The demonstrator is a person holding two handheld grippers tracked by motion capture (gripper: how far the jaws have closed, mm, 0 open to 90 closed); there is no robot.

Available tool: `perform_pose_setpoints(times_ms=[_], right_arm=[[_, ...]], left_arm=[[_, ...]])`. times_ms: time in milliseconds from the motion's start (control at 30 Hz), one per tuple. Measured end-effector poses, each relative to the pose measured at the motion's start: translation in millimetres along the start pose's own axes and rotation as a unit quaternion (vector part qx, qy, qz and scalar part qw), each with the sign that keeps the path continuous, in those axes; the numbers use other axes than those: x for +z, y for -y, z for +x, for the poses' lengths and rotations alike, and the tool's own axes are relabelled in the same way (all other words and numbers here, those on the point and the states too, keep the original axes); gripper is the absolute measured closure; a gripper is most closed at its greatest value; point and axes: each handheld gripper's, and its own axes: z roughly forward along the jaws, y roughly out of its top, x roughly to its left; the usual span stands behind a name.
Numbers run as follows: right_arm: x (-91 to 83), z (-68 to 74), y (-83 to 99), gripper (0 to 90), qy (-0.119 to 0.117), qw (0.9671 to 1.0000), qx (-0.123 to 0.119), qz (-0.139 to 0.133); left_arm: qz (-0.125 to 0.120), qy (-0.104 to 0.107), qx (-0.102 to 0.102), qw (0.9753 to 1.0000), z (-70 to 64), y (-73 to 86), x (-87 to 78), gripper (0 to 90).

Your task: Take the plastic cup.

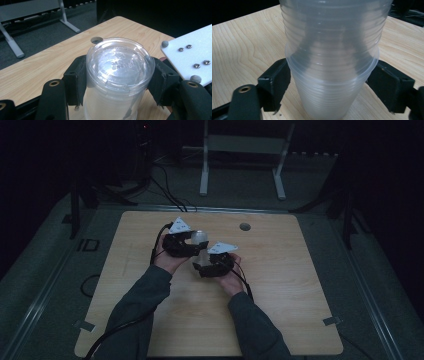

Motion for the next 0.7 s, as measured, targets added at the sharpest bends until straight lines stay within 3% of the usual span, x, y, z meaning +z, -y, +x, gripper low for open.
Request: perform_pose_setpoints(times_ms=[700], right_arm=[[-0.3, -0.1, 0.9, 20.7, 0.000, 1.0000, 0.000, 0.001]], left_arm=[[-0.020, -0.005, 0.006, 0.9998, -1.8, -17.6, -16.1, 39.6]])
